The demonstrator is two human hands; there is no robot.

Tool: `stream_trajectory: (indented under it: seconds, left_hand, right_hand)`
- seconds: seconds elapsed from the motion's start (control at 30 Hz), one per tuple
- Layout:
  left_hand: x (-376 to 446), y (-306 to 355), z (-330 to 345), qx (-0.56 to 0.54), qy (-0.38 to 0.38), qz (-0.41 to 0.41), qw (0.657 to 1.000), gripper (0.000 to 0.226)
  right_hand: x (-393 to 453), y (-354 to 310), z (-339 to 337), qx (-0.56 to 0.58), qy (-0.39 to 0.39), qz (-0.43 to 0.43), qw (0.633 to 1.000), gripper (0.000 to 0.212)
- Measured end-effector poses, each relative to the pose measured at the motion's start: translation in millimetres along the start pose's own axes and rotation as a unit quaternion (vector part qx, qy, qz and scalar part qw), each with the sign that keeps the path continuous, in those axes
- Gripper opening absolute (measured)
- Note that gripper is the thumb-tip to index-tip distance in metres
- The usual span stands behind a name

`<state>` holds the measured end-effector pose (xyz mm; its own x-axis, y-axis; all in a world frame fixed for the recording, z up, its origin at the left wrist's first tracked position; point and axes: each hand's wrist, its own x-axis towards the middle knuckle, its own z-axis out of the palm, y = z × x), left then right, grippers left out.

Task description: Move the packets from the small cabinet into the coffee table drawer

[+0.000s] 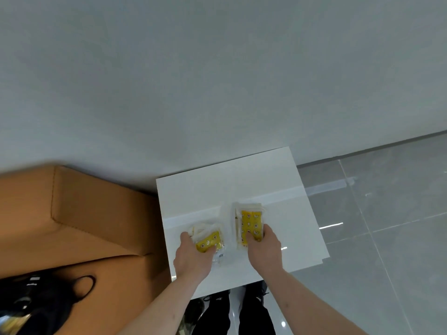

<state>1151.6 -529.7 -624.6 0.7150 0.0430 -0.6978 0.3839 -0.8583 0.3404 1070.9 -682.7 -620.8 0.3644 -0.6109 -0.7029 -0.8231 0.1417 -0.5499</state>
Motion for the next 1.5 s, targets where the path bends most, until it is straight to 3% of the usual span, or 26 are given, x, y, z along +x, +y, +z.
stream_trajectory:
  seconds: [0.2, 0.47, 0.63, 0.8, 0.93, 1.07, 1.23, 1.5]
  left_hand:
    - [-48.7, 3.8, -53.0, -0.078, -0.036, 0.039, 0.995, 0.048]
    - [-139.9, 26.2, -141.2, -0.128, -0.087, 0.057, 0.986, 0.044]
    - [-158.1, 21.9, -173.7, -0.139, -0.128, 0.092, 0.978, 0.060]
    - [-205.8, 49.9, -212.0, -0.183, -0.130, 0.134, 0.965, 0.033]
    - [-230.4, 61.0, -226.1, -0.245, -0.142, 0.124, 0.951, 0.032]
    - [-238.1, 62.6, -226.7, -0.263, -0.179, 0.124, 0.940, 0.066]
    - [-260.8, 76.1, -222.3, -0.264, -0.186, 0.148, 0.935, 0.038]
    - [-298.0, 89.2, -216.4, -0.260, -0.203, 0.187, 0.925, 0.038]
  right_hand:
    - [-88.5, -5.3, -28.1, 0.121, 0.011, 0.070, 0.990, 0.008]
    - [-201.3, -37.7, -87.3, 0.138, 0.017, 0.071, 0.988, 0.008]
    - [-254.1, -69.8, -114.5, 0.172, 0.015, 0.039, 0.984, 0.007]
    - [-289.9, -93.9, -141.0, 0.197, 0.011, -0.005, 0.980, 0.014]
    - [-305.8, -103.2, -162.8, 0.201, 0.022, -0.021, 0.979, 0.018]
    - [-324.4, -113.7, -179.2, 0.229, 0.024, -0.038, 0.972, 0.020]
    - [-341.1, -112.7, -194.3, 0.264, 0.024, -0.057, 0.963, 0.020]
    - [-381.6, -74.1, -236.0, 0.322, 0.035, -0.060, 0.944, 0.021]
